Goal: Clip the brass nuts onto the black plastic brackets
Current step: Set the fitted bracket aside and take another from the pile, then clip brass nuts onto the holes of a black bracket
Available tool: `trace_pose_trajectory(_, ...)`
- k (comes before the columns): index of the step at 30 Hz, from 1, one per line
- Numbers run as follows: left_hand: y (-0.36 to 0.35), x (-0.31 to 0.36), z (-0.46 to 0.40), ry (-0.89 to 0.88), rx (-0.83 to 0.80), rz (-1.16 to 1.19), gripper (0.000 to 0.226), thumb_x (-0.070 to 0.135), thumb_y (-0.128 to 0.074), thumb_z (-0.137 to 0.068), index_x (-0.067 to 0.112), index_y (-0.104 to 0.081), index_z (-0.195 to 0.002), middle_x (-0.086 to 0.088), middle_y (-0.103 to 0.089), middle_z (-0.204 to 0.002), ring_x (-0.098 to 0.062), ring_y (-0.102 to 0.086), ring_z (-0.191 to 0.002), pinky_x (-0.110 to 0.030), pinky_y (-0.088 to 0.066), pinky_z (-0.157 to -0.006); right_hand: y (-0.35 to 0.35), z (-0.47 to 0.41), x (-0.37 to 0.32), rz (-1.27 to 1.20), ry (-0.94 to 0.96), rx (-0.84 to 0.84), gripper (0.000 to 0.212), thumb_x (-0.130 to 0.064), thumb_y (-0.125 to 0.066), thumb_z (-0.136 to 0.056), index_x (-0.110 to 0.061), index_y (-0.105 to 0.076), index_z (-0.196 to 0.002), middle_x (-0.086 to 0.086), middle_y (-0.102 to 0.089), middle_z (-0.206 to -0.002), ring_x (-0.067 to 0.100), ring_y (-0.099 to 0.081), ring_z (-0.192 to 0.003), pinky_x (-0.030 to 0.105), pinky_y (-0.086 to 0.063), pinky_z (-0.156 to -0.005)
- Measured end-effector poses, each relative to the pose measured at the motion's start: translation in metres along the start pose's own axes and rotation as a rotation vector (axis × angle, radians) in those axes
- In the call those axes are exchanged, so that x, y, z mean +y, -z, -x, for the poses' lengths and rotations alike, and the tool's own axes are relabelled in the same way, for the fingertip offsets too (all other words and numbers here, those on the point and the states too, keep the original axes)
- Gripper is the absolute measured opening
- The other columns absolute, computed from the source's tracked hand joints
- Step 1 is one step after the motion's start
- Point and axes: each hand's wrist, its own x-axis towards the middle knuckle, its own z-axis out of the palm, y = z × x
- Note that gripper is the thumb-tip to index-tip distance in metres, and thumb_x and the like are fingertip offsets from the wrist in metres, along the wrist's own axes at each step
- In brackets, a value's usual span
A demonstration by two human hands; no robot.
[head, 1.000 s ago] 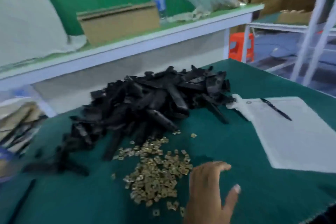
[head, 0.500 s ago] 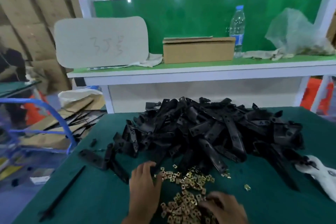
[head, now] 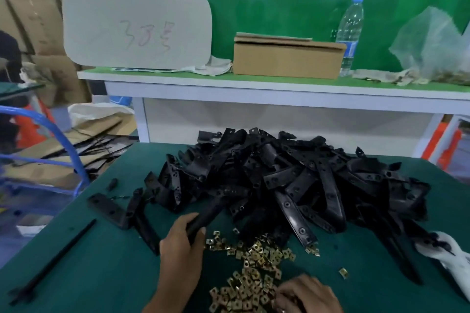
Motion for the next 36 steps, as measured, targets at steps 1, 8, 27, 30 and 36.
trace_pose_trajectory(1, 0.003, 0.004, 0.005, 0.022, -0.021, 0.060, 0.012, 0.032, -0.059, -0.101, 0.039, -0.055, -0.109, 0.010, -0.064, -0.090, -0.008, -0.060, -0.072, -0.023, -0.048, -0.061, 0.003, -0.001, 0.001, -0.029, 0.045, 0.012, 0.009, -0.048, -0.061, -0.074, -0.045, -0.066, -0.067, -0.033, -0.055, -0.073, -0.010, -0.055, -0.068, 0.015, -0.043, -0.066)
trace_pose_trajectory(8, 0.011, 0.021, 0.047, 0.194, -0.318, 0.754, 0.043, 0.029, -0.081, -0.069, -0.001, -0.058, -0.089, -0.015, -0.065, -0.067, -0.018, -0.062, -0.058, -0.025, -0.048, -0.056, 0.034, -0.015, -0.012, -0.682, -0.468, -0.268, 0.007, -0.055, -0.060, -0.088, -0.051, -0.064, -0.092, -0.019, -0.073, -0.087, -0.004, -0.067, -0.080, 0.012, -0.049, -0.073)
trace_pose_trajectory(27, -0.005, 0.015, 0.065, 0.059, -0.719, 0.855, 0.040, 0.038, -0.077, -0.090, 0.022, -0.067, -0.125, -0.017, -0.073, -0.111, -0.032, -0.074, -0.095, -0.038, -0.059, -0.069, 0.021, -0.029, -0.001, -1.856, -0.895, -0.260, 0.022, -0.015, -0.064, -0.085, -0.010, -0.080, -0.100, 0.003, -0.063, -0.081, 0.007, -0.051, -0.059, 0.019, -0.044, -0.046)
trace_pose_trajectory(30, -0.007, 0.016, 0.071, -0.082, -0.639, 0.667, 0.045, 0.060, -0.066, -0.090, 0.025, -0.073, -0.117, -0.006, -0.076, -0.099, -0.020, -0.073, -0.091, -0.033, -0.058, -0.076, 0.023, -0.026, 0.001, -1.784, -0.842, -0.279, 0.024, -0.013, -0.064, -0.089, -0.011, -0.077, -0.109, 0.002, -0.064, -0.085, 0.007, -0.053, -0.065, 0.020, -0.046, -0.051)
trace_pose_trajectory(36, -0.012, 0.017, 0.080, -0.153, -0.752, 0.481, 0.046, 0.071, -0.053, -0.090, 0.040, -0.067, -0.121, 0.004, -0.074, -0.111, -0.015, -0.071, -0.104, -0.032, -0.058, -0.086, 0.032, -0.026, -0.003, -1.522, -0.712, -0.293, 0.027, -0.034, -0.082, -0.077, -0.022, -0.079, -0.101, -0.005, -0.069, -0.088, 0.007, -0.063, -0.079, 0.022, -0.053, -0.064)
